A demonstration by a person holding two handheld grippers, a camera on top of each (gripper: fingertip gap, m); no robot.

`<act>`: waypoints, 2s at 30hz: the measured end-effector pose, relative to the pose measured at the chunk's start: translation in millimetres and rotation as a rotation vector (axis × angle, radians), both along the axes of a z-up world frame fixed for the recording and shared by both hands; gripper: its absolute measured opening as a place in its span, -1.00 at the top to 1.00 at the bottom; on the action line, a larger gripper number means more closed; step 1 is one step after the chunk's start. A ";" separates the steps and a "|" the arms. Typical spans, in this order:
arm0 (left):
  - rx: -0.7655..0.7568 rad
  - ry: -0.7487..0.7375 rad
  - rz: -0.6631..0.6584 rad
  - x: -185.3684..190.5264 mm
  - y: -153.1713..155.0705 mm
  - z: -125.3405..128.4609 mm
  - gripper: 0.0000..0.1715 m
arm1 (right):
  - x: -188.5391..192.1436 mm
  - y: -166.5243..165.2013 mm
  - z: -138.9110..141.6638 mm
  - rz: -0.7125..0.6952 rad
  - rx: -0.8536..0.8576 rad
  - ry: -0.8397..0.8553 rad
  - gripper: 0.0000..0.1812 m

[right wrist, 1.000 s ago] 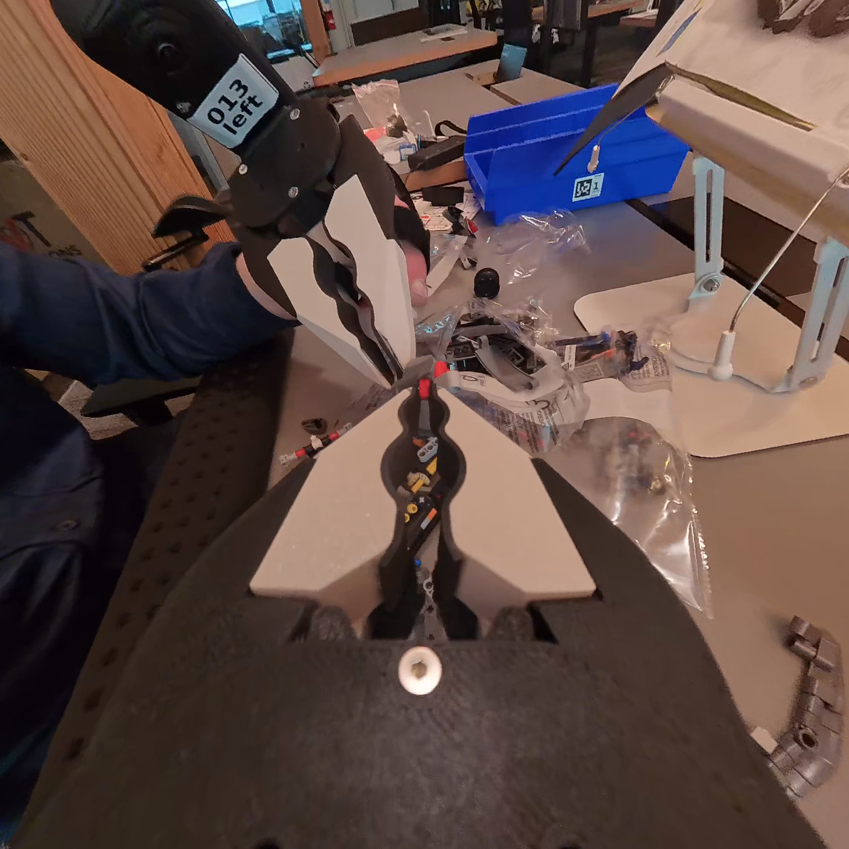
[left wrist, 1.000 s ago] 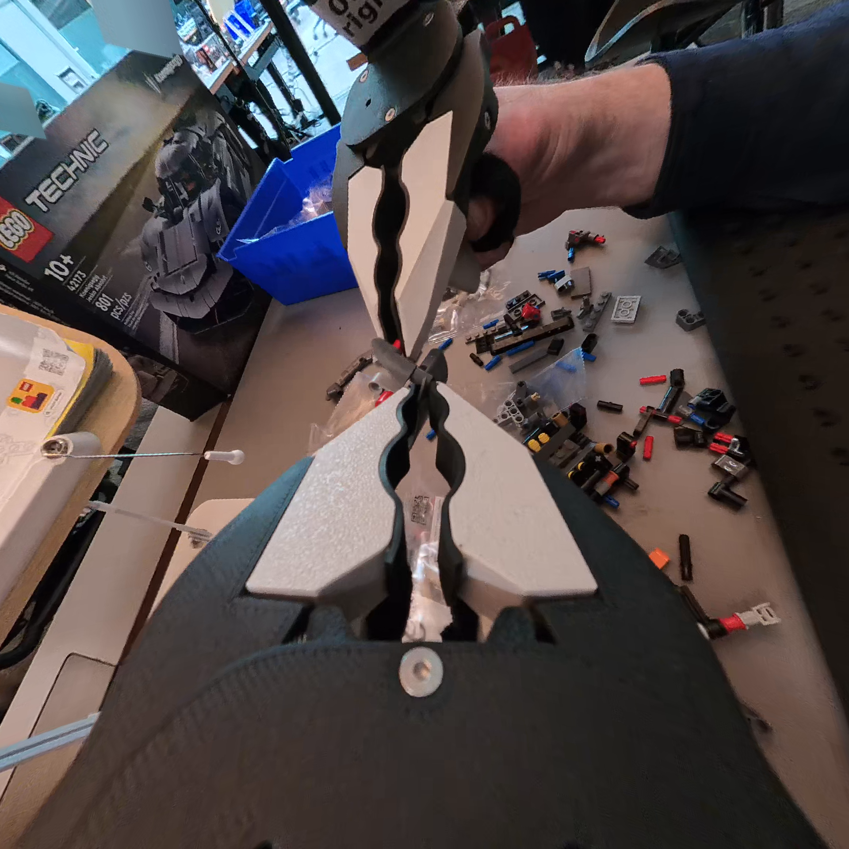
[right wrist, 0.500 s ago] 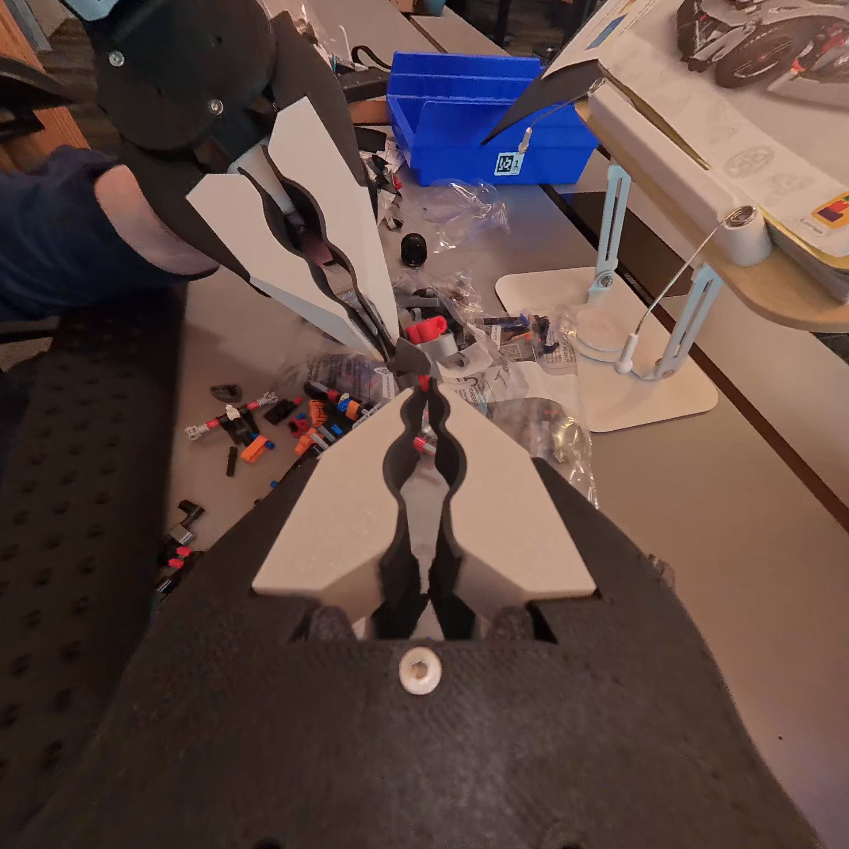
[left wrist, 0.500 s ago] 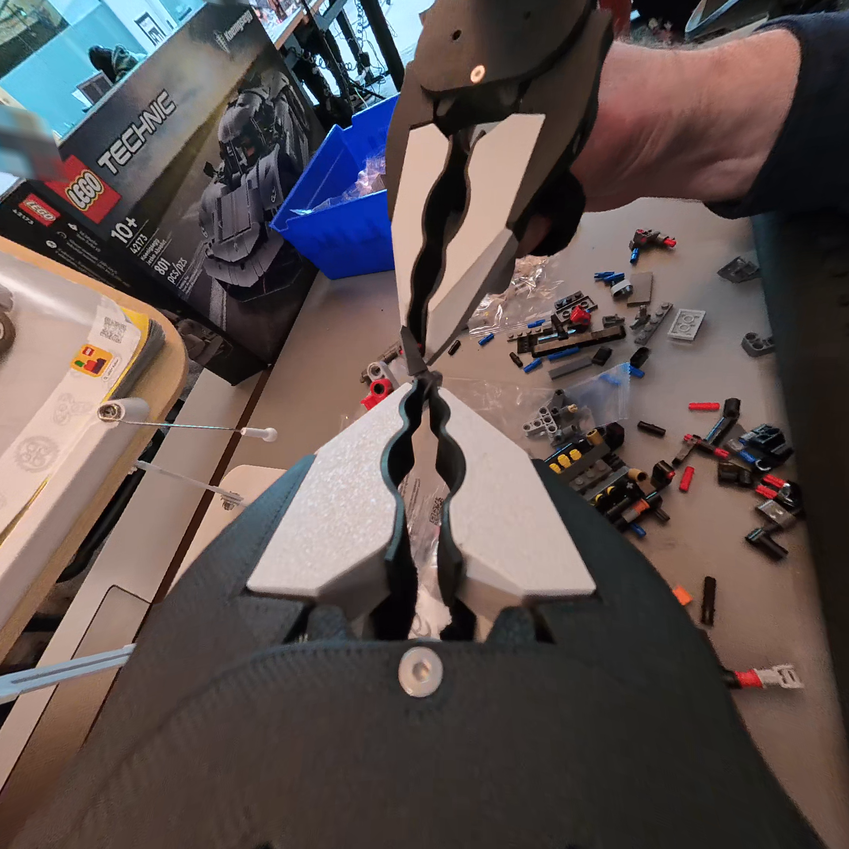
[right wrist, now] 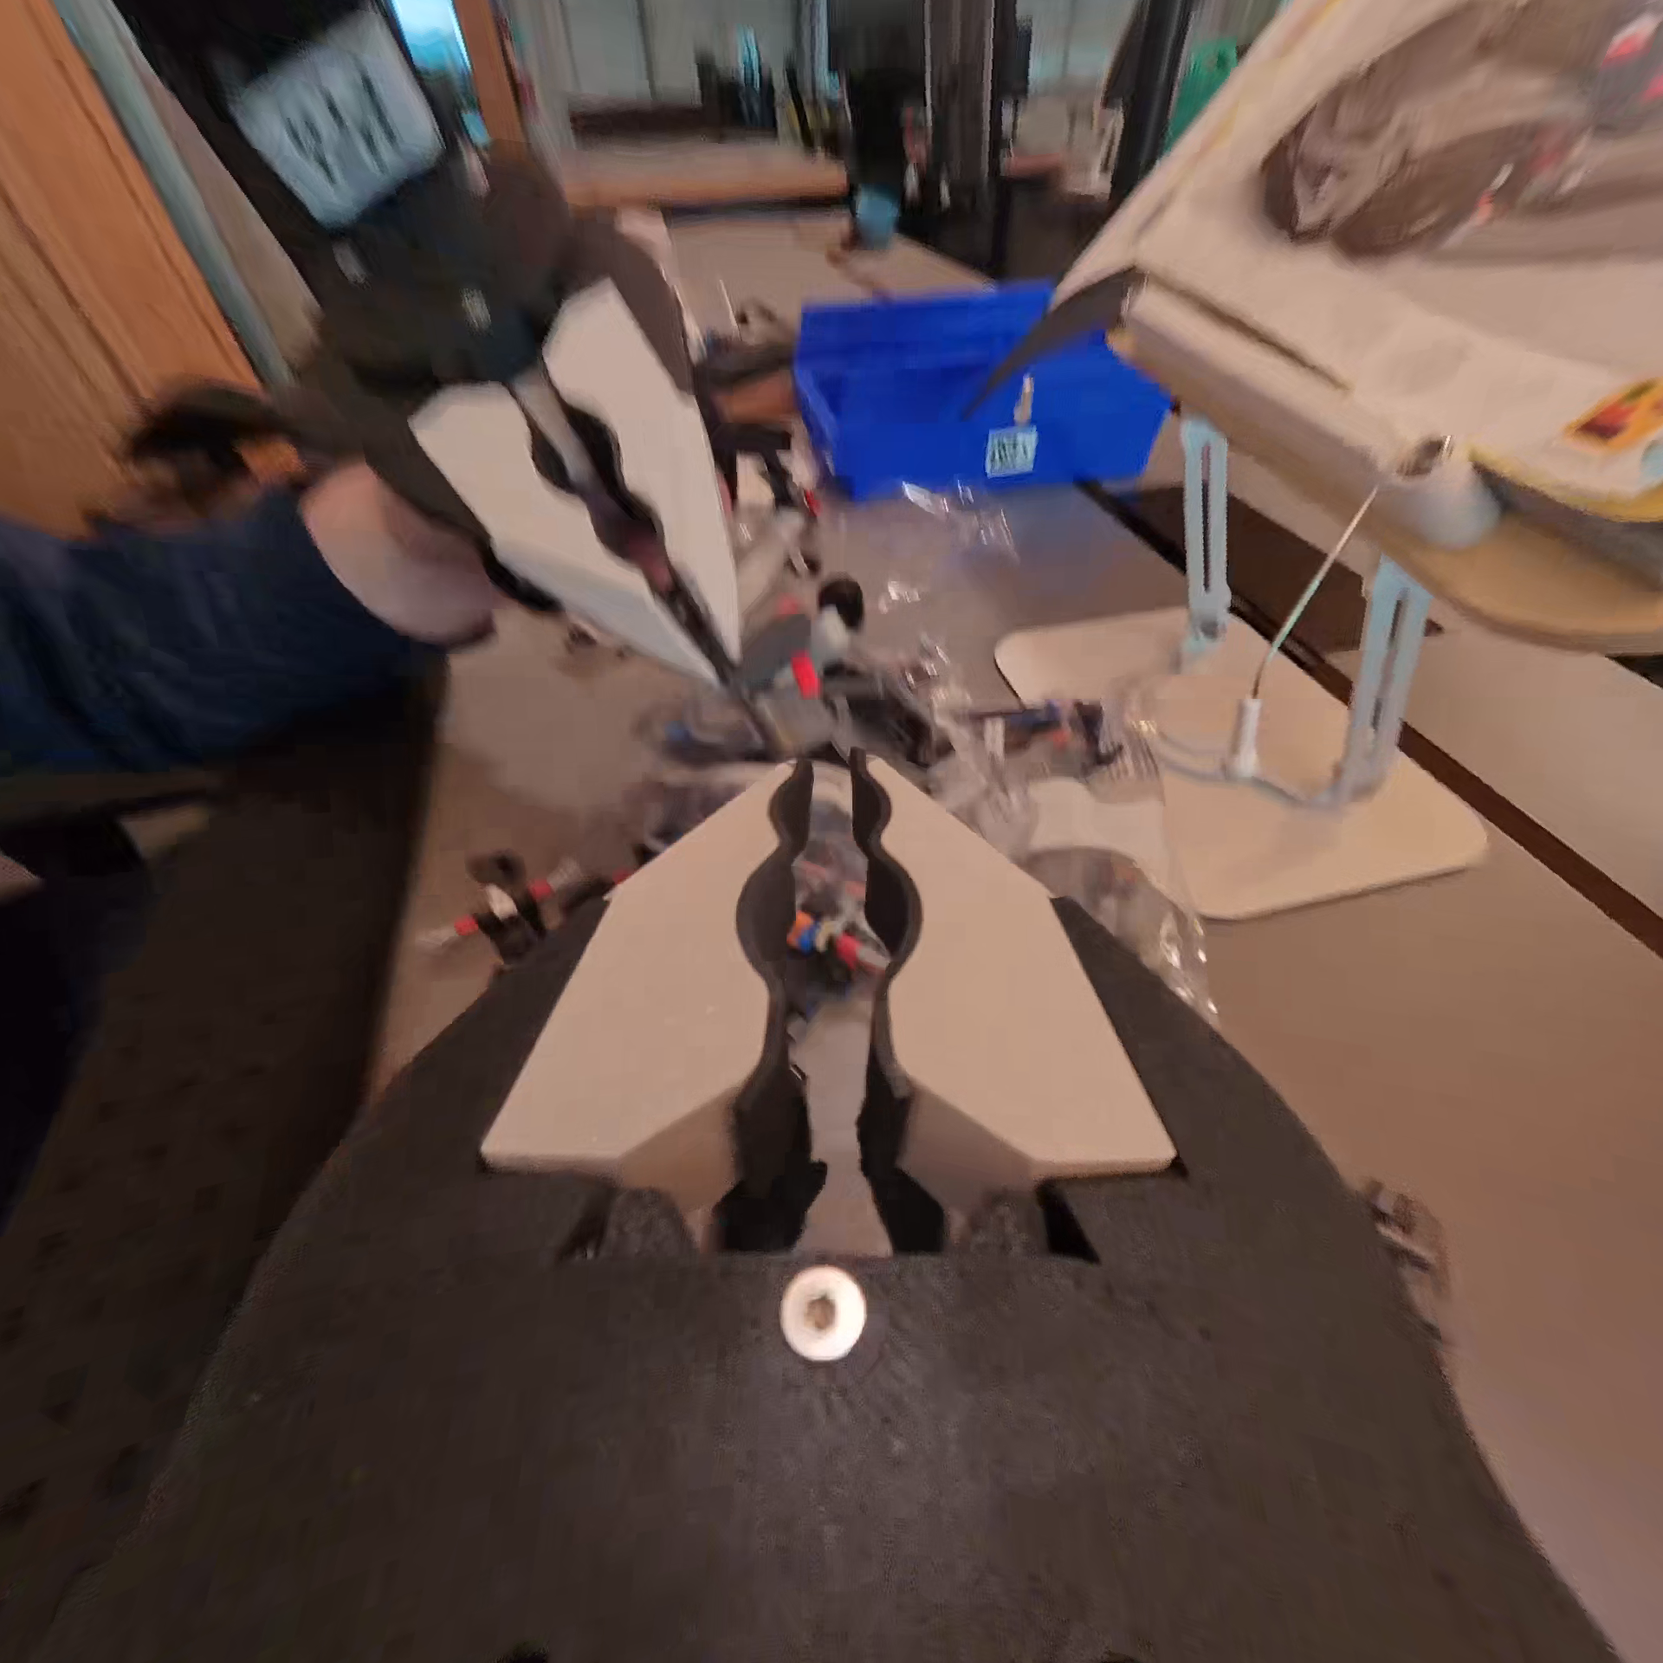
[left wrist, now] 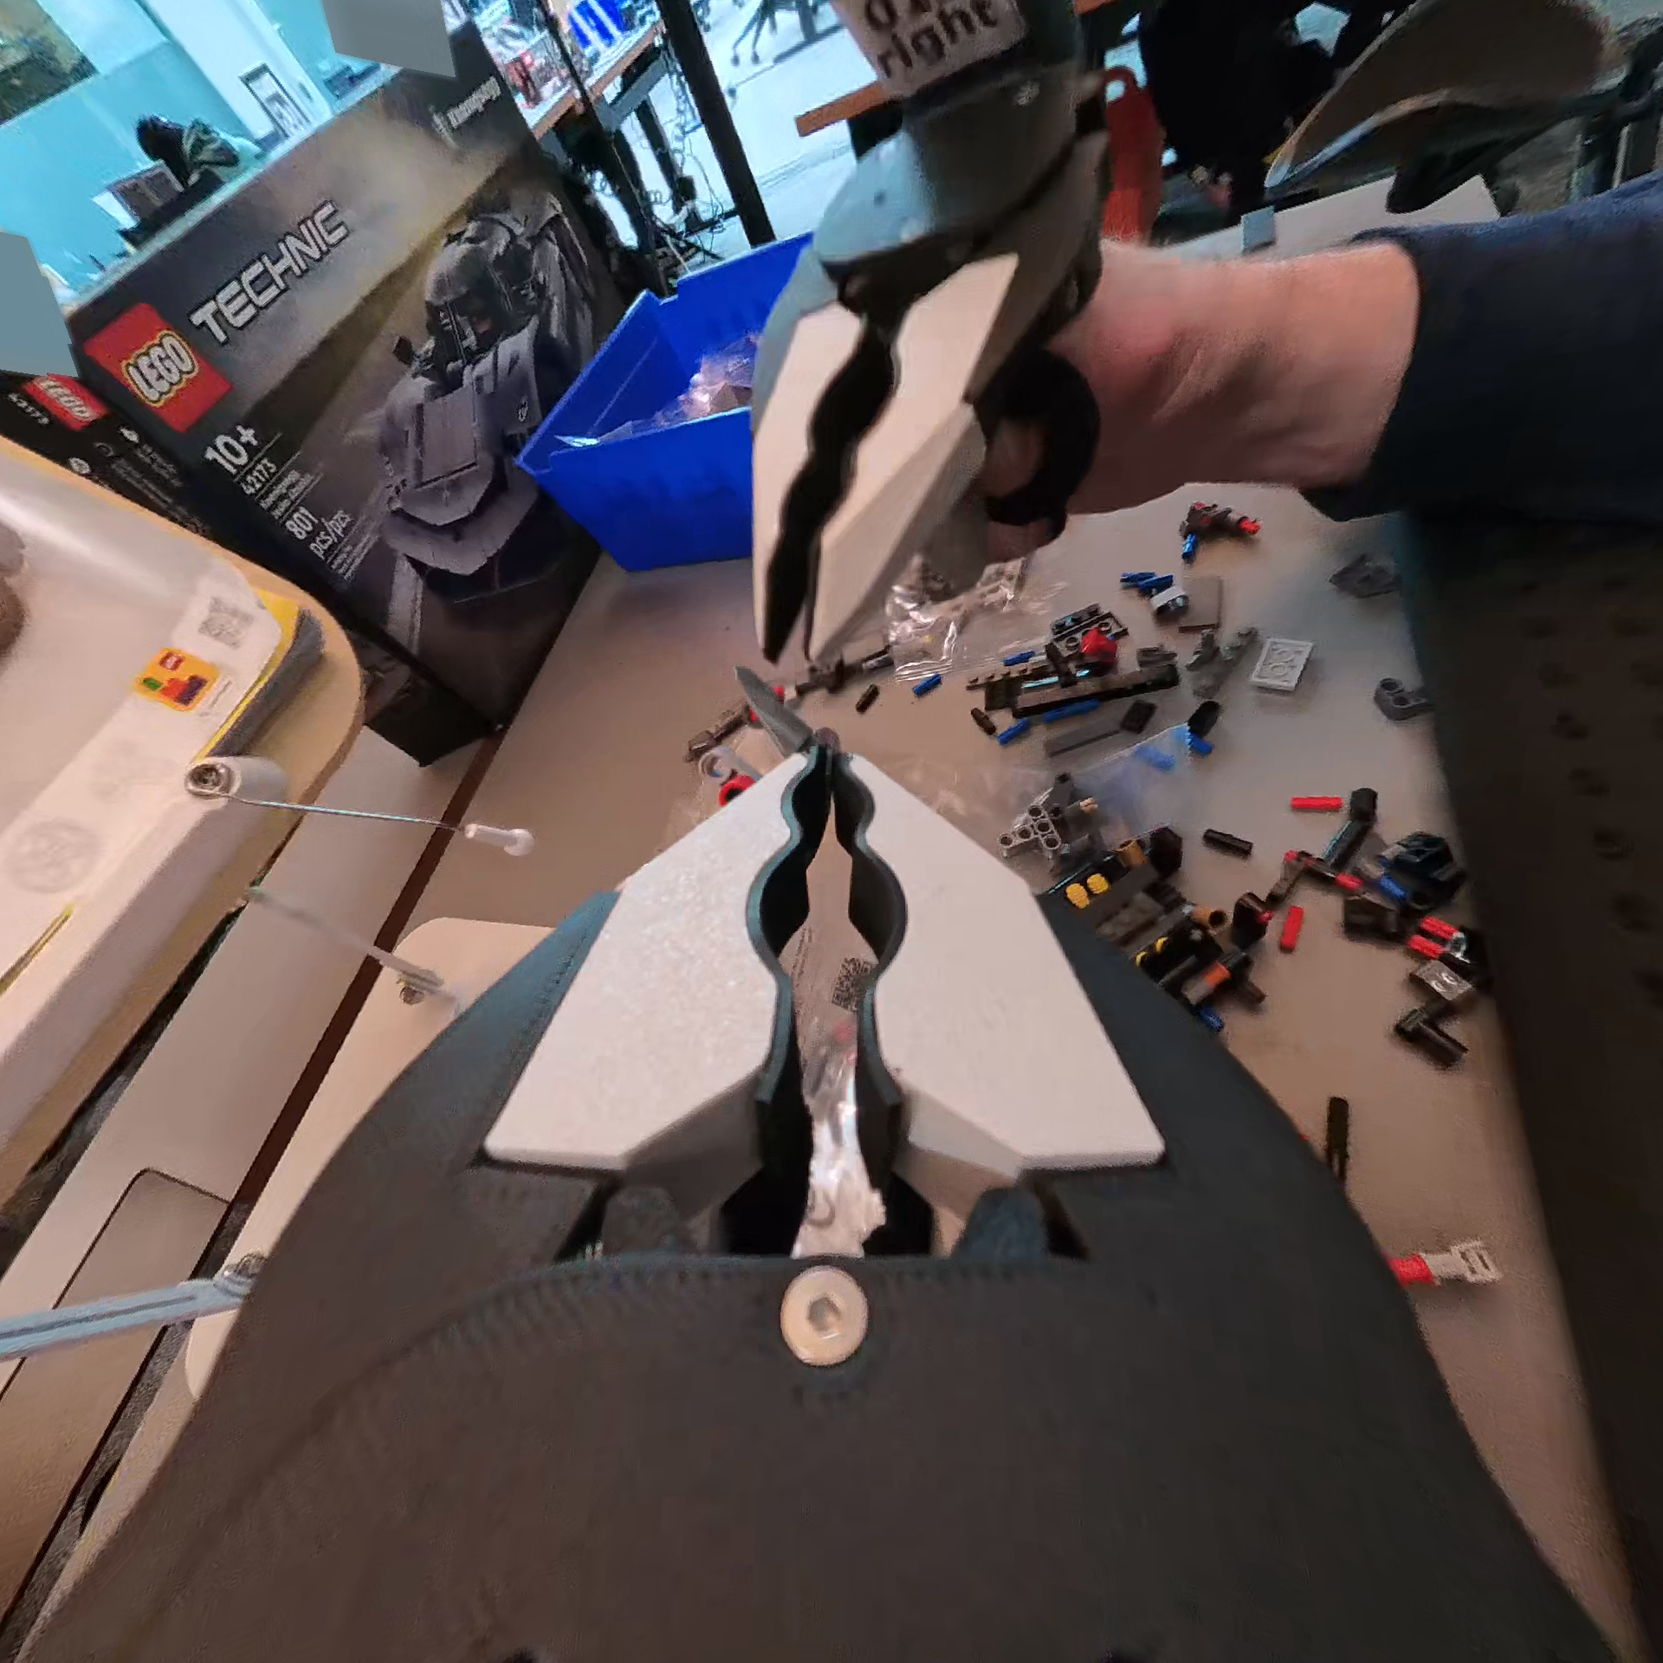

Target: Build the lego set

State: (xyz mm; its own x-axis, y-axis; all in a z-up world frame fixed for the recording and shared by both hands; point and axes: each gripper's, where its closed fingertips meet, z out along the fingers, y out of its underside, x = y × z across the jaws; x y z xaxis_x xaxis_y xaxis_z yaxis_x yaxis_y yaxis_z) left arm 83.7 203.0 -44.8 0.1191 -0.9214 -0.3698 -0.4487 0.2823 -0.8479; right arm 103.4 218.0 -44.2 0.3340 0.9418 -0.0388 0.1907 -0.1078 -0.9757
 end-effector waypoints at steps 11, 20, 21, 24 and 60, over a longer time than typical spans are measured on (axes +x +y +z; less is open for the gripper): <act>0.017 -0.011 -0.049 9.2 -8.4 -0.9 1.00 | -8.5 -7.4 2.2 0.048 -0.035 0.035 0.95; 0.029 0.039 -0.069 9.5 -11.1 -9.4 1.00 | -6.8 -8.9 -6.3 0.003 0.073 -0.117 1.00; 0.019 0.041 -0.068 8.9 -10.6 -9.6 1.00 | -6.7 -9.3 -6.2 -0.001 0.090 -0.131 1.00; 0.002 0.021 -0.063 5.5 -7.7 -6.7 0.98 | -6.2 -8.1 -8.1 -0.026 0.131 -0.179 1.00; -0.169 -0.135 0.068 -30.0 19.2 28.4 0.96 | 18.2 -0.8 -15.6 -0.108 0.193 -0.335 1.00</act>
State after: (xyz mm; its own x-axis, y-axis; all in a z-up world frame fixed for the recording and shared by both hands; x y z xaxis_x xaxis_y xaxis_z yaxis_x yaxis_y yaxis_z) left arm 53.6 222.2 -16.4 0.2208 -0.9571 -0.1878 -0.3410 0.1046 -0.9342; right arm 121.6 217.2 -59.8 0.3958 0.8799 0.2631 0.4995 0.0341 -0.8656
